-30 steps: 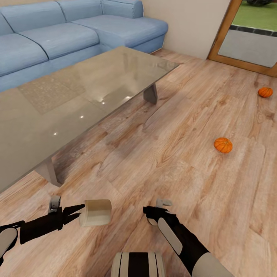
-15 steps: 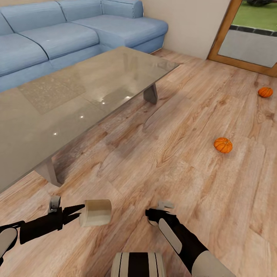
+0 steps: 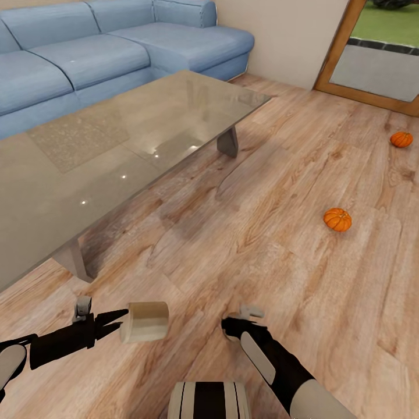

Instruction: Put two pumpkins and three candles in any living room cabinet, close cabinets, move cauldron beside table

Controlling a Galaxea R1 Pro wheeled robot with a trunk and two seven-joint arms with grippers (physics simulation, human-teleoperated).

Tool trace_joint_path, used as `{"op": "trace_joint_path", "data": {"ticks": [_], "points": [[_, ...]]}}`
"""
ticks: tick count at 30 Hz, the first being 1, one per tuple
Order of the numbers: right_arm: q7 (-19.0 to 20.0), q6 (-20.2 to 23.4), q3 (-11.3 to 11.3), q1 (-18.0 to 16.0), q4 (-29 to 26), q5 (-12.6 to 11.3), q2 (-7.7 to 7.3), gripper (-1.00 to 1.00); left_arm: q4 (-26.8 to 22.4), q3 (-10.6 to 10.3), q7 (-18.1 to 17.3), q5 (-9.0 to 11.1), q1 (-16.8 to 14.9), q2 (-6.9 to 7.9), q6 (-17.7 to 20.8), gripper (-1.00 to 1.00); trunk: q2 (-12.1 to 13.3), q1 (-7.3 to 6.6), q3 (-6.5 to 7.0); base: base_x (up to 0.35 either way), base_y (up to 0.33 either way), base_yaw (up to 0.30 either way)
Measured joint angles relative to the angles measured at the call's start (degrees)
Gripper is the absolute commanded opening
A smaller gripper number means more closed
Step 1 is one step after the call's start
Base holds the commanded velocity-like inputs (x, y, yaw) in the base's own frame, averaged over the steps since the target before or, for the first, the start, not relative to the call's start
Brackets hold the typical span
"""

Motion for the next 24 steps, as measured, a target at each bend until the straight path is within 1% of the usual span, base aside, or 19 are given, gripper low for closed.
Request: {"op": "trace_joint_path", "data": {"ticks": [5,16,19,24], "points": [[0.00,-0.36,-0.05,-0.45,1.21,0.02,0.00,1.00,0.00,0.00,0.00,0.01,0.00,-0.01,0.00,-1.00,0.00,0.00,0.00,0.000,0.000,0.000],[0.00,-0.40,-0.05,-0.96,1.30,0.09,0.00,1.00,0.00,0.00,0.00,0.01,0.00,0.02,0.00,-1.00,0.00,0.00,0.00,0.000,0.000,0.000],[0.03,-0.49,-0.04,-1.05,1.26,0.16,0.00,1.00,0.00,0.00,0.01,-0.12,0.00,-0.01,-0.03,-1.00,-0.04,0.08,-0.66,0.000,0.000,0.000],[0.07,-1.39,0.00,-1.09,1.26,0.27,0.00,1.00,0.00,0.00,0.00,-0.01,0.00,0.02,0.00,-1.00,-0.04,0.08,-0.66,0.000,0.000,0.000]]}}
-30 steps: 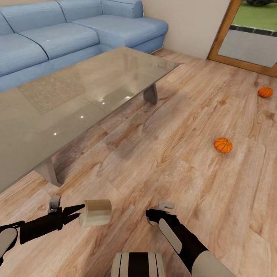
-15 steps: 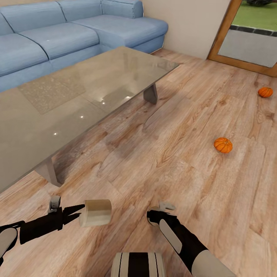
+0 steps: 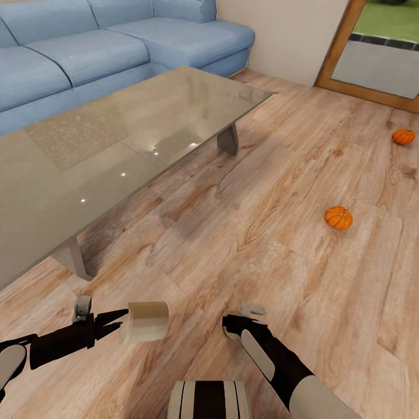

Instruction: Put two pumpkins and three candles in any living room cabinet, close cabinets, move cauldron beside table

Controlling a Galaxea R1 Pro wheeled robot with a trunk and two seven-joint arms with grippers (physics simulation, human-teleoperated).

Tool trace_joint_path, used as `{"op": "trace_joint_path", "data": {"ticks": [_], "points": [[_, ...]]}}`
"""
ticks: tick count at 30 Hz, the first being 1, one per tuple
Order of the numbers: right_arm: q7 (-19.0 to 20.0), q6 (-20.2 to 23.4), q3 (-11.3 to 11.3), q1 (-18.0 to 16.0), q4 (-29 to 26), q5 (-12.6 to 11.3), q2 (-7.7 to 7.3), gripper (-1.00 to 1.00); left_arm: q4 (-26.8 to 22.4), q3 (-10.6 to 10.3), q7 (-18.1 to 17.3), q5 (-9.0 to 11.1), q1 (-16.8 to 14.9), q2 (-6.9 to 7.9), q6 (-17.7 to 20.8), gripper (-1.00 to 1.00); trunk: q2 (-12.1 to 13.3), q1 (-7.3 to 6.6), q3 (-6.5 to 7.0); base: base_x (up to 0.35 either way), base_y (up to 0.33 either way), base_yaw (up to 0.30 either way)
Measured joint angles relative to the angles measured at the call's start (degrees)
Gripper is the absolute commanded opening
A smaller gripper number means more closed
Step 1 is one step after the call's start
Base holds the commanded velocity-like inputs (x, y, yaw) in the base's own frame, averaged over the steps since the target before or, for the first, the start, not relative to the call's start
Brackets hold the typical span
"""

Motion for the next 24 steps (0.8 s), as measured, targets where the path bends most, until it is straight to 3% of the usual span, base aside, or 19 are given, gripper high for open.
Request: {"op": "trace_joint_path", "data": {"ticks": [24], "points": [[0.06,-0.25,0.03,0.00,0.06,-0.16,0.01,1.00,0.00,0.00,-0.01,0.06,-0.01,-0.03,0.01,-1.00,-0.08,0.15,-1.33,0.000,0.000,0.000]]}}
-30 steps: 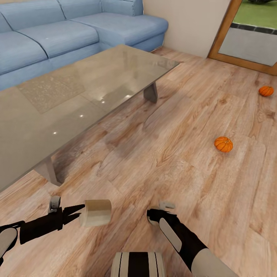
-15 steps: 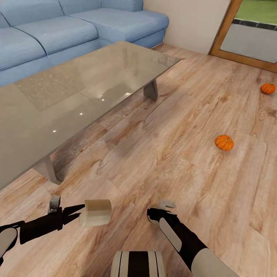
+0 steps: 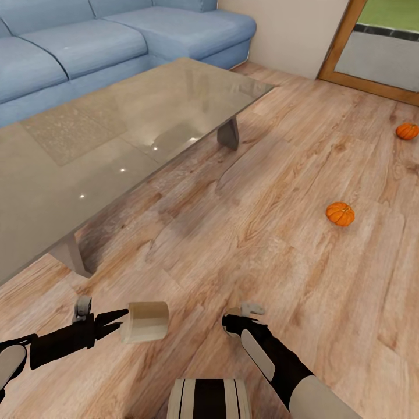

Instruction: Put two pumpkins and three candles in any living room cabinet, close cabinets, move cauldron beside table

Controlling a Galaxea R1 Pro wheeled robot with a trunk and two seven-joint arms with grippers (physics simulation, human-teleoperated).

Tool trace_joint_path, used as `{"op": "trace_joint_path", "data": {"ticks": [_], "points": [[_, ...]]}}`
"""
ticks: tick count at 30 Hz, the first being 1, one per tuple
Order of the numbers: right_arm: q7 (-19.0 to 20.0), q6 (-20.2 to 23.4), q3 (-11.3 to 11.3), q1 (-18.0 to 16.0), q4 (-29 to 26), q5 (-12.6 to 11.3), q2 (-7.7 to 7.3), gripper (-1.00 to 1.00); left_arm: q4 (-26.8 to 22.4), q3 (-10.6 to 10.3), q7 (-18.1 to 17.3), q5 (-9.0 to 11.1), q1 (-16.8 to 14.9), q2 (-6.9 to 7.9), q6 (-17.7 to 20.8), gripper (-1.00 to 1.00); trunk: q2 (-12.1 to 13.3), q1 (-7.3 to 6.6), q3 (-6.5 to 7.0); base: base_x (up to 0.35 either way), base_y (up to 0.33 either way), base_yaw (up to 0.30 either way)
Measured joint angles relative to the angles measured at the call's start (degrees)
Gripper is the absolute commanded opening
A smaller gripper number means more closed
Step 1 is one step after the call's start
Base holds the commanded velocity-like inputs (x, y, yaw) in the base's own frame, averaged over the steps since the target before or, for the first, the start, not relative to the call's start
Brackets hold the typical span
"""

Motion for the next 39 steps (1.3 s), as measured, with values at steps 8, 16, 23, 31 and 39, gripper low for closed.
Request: {"op": "trace_joint_path", "data": {"ticks": [8,16,23,31,39], "points": [[0.07,0.08,-0.01,0.00,0.03,0.11,0.00,1.00,0.00,0.00,0.00,-0.02,0.00,0.01,-0.01,-1.00,0.00,0.00,0.00,0.000,0.000,0.000],[0.05,0.17,-0.02,0.01,0.01,0.29,-0.01,-1.00,0.03,0.00,0.01,-0.01,0.00,0.00,-0.02,-1.00,0.00,0.00,0.00,0.000,0.000,0.000],[0.12,0.19,-0.03,0.01,0.01,0.37,-0.01,-1.00,0.03,0.00,0.01,-0.01,0.01,0.00,-0.01,-1.00,0.00,0.00,0.00,0.000,0.000,0.000],[0.08,0.30,-0.05,-0.01,0.01,0.66,-0.01,-1.00,0.04,0.01,0.01,0.09,0.01,0.00,0.02,-1.00,0.05,-0.11,0.89,0.000,0.000,0.000],[0.08,0.34,-0.04,0.00,0.05,0.66,0.00,-1.00,0.07,0.01,0.01,0.03,0.01,0.00,-0.01,-1.00,0.05,-0.11,0.89,0.000,0.000,0.000]]}}
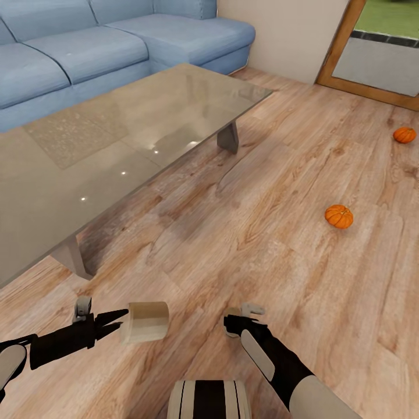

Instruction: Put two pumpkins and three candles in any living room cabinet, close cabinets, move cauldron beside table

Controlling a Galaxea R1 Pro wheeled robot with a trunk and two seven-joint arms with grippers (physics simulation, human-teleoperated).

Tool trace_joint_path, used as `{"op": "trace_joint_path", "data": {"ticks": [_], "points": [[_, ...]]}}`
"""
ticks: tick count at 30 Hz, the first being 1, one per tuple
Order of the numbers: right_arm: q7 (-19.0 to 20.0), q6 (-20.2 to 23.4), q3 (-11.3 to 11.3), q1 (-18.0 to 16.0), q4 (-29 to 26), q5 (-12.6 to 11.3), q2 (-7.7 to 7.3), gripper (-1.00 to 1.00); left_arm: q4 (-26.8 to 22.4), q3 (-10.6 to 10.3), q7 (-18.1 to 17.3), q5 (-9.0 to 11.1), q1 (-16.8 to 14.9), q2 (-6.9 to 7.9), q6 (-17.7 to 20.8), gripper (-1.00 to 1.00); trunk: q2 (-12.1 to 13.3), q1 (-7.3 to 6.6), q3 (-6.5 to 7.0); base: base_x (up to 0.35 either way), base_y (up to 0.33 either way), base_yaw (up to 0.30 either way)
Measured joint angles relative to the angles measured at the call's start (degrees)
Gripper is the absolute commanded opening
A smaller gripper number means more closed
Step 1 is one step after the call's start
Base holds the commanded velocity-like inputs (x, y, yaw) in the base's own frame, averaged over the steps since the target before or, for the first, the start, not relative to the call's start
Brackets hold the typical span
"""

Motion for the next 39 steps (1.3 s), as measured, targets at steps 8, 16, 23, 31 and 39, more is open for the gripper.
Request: {"op": "trace_joint_path", "data": {"ticks": [8,16,23,31,39], "points": [[0.17,-0.08,0.07,0.00,0.28,-0.37,-0.01,-1.00,0.01,0.00,-0.01,0.08,-0.01,0.00,0.03,-1.00,0.03,-0.05,0.43,0.000,0.000,0.000],[0.08,0.18,0.10,0.03,0.35,-0.46,-0.09,-1.00,0.01,0.00,-0.01,-0.01,-0.01,0.00,0.02,-1.00,0.14,-0.25,2.20,0.000,0.000,0.000],[0.23,1.33,-0.13,0.04,-0.79,-0.43,-0.55,-1.00,0.01,0.00,-0.01,-0.41,-0.01,0.00,0.01,-1.00,0.23,-0.43,3.76,0.000,0.000,0.000],[0.36,2.60,-0.29,2.59,-18.12,-1.52,-1.09,-1.00,0.15,0.09,-0.01,-0.51,-0.01,0.00,0.01,-1.00,0.33,-0.64,5.53,0.000,0.000,0.000],[0.64,3.06,-0.47,7.91,-22.62,-2.31,-2.61,-1.00,0.26,0.16,0.07,-0.53,0.00,0.00,0.01,-1.00,0.44,-0.84,7.30,0.000,0.000,0.000]]}}
